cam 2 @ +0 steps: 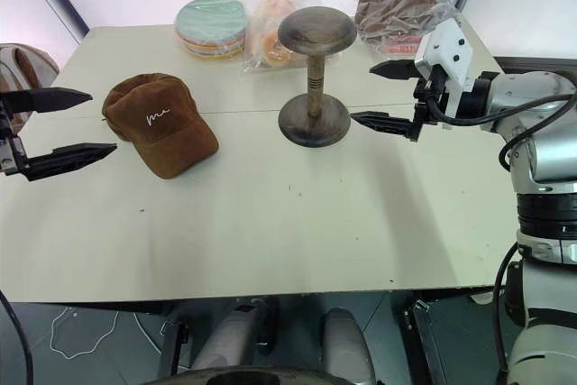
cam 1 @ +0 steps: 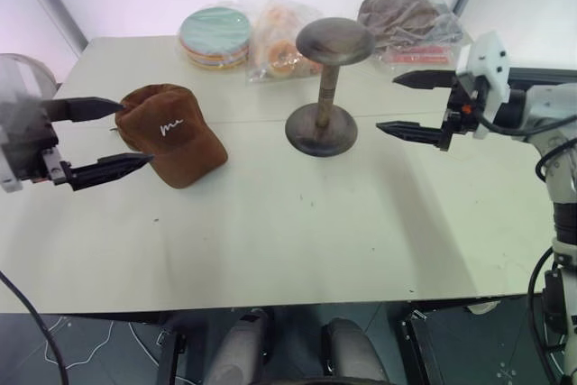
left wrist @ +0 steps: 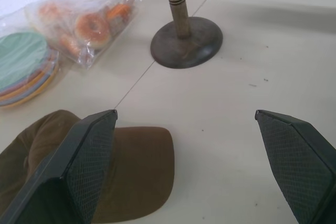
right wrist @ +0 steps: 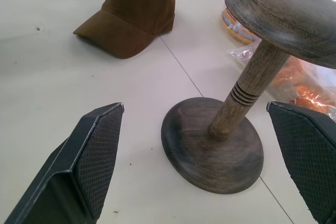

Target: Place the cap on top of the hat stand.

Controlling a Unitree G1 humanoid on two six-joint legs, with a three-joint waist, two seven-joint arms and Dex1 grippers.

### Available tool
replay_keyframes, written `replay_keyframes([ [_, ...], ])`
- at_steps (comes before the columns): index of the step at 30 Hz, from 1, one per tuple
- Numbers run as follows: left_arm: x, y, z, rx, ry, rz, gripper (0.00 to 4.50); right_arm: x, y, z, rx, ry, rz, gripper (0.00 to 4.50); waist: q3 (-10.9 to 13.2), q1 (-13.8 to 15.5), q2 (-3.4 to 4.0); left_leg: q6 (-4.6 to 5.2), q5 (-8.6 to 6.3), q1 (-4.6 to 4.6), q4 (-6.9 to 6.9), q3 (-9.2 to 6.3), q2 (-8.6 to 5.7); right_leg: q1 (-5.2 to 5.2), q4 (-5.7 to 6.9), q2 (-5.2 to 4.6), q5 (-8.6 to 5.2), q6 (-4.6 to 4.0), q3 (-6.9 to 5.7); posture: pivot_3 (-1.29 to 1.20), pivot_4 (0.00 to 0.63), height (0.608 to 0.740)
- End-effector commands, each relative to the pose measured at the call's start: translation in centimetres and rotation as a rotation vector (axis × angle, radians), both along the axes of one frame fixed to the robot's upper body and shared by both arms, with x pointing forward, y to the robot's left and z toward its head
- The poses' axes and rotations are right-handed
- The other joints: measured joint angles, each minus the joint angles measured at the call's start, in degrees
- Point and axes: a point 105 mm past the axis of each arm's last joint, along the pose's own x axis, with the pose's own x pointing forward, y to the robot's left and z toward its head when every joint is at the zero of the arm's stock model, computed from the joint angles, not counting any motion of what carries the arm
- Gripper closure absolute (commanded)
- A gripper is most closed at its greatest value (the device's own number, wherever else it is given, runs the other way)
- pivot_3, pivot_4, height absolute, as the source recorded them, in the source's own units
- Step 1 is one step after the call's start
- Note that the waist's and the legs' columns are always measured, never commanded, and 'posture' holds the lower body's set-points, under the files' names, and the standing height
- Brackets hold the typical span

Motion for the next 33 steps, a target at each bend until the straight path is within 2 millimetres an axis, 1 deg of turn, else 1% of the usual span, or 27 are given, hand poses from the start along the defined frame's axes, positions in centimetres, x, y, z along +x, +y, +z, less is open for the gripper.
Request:
replay_keyframes([
  [1,-0.4,-0.1,0.7,0.010,-0.047,-0.005,0.07,-0.3,0.1,1.9,0.002,-0.070,0.010,0.00,0.0,0.0,0.00,0.00,0.00,0.00,0.00,0.00,0.00,0.00,0.00,0.00,0.00,0.00,0.01,0.00,0.150,0.740],
  [17,-0.3,-0.4,0.0,0.046,-0.043,-0.009,0.07,-0.5,0.0,1.9,0.004,-0.064,0.013,0.00,0.0,0.0,0.00,0.00,0.00,0.00,-0.01,0.00,0.00,-0.01,0.00,0.00,0.00,0.00,0.01,0.00,0.150,0.740],
  [20,0.3,-0.5,-1.4,0.146,-0.052,0.009,0.07,-0.6,0.2,1.7,0.005,-0.059,0.013,0.00,0.0,0.0,0.01,0.00,0.00,0.00,-0.01,0.02,0.00,0.00,-0.01,-0.01,0.00,0.00,0.02,0.00,0.150,0.740],
  [22,0.4,-1.5,-2.6,0.163,-0.052,-0.013,0.07,-0.6,0.3,1.6,0.008,-0.057,0.015,0.00,0.0,0.1,0.00,0.00,0.00,0.00,-0.02,0.02,0.00,0.00,-0.02,-0.01,0.00,-0.01,0.02,0.00,0.150,0.740],
  [23,0.6,-2.1,-3.4,0.184,-0.058,-0.021,0.07,-0.6,0.4,1.6,0.010,-0.055,0.015,0.00,0.0,0.1,0.01,0.00,0.00,0.00,-0.03,0.02,0.00,0.00,-0.02,-0.01,0.00,-0.01,0.02,0.00,0.150,0.740],
  [25,1.2,-3.0,-6.0,0.279,-0.072,-0.016,0.07,-0.7,0.5,1.4,0.016,-0.051,0.014,0.00,0.0,0.1,0.00,0.00,0.00,-0.01,-0.03,0.02,0.00,0.01,-0.03,-0.03,0.00,-0.01,0.02,0.00,0.150,0.740],
  [27,1.6,-3.4,-7.3,0.322,-0.094,-0.001,0.07,-0.7,0.5,1.3,0.018,-0.049,0.014,0.00,0.0,0.1,0.00,0.00,0.00,0.01,-0.04,0.05,0.00,0.03,-0.05,-0.03,0.00,0.00,0.04,0.00,0.150,0.740],
  [29,2.5,-3.6,-8.8,0.393,-0.162,0.039,0.07,-0.8,0.6,1.1,0.020,-0.046,0.014,0.00,0.0,0.2,0.00,0.00,0.00,0.00,-0.06,0.04,0.00,0.00,-0.05,-0.01,0.00,-0.01,0.04,0.00,0.150,0.740],
  [33,3.9,-3.9,-10.6,0.511,-0.304,0.115,0.07,-1.0,0.8,0.9,0.022,-0.038,0.015,0.00,0.0,0.2,-0.01,0.00,0.00,0.00,-0.06,0.05,-0.01,0.01,-0.06,-0.02,0.01,0.00,0.04,0.00,0.150,0.740],
])
